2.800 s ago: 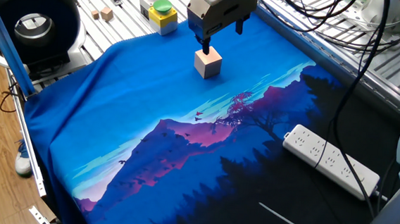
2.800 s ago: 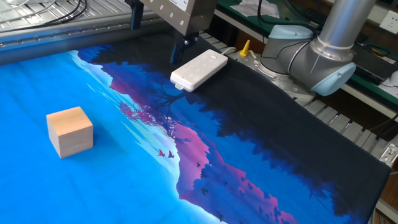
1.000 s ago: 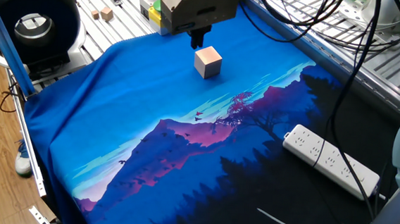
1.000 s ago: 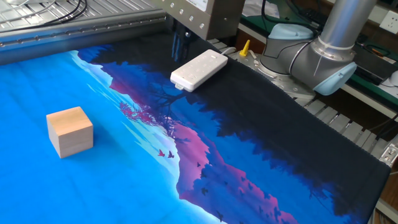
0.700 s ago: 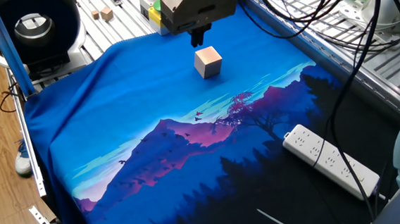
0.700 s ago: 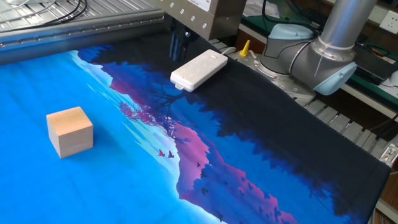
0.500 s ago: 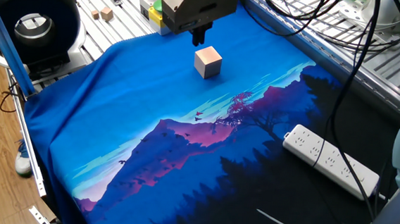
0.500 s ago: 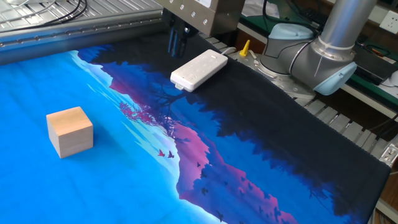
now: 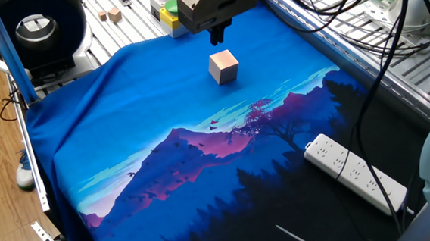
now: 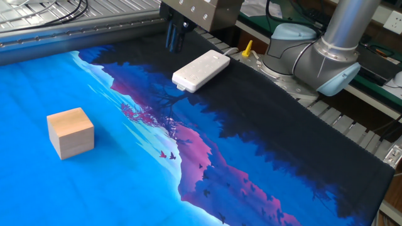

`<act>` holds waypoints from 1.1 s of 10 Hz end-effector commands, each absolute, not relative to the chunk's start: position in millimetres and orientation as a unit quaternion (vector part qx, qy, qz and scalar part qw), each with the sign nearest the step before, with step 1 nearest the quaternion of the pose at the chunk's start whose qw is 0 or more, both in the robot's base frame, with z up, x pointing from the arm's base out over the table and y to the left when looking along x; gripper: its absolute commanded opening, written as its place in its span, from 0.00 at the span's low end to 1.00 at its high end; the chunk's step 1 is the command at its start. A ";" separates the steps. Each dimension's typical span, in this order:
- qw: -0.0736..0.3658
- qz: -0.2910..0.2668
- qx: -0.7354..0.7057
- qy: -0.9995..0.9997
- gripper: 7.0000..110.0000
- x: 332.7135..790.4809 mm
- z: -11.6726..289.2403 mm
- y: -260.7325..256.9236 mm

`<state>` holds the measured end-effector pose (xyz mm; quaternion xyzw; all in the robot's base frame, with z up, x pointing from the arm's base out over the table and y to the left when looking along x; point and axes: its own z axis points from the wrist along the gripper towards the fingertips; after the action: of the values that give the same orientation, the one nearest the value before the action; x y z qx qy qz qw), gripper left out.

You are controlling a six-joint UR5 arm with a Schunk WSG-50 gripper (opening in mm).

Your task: Use the gripper to push the small block from left to right

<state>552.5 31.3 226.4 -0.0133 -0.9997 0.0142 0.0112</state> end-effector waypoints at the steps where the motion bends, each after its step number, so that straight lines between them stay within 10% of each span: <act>1: 0.011 0.004 -0.013 -1.000 0.00 553.7 227.7 35.9; 8: 0.021 0.020 -0.003 -1.000 0.00 549.2 229.3 28.1; 11: 0.036 -0.059 -0.048 -0.997 0.00 543.3 231.2 68.3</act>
<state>547.8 45.0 227.8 -0.0191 -0.9995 -0.0122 0.0240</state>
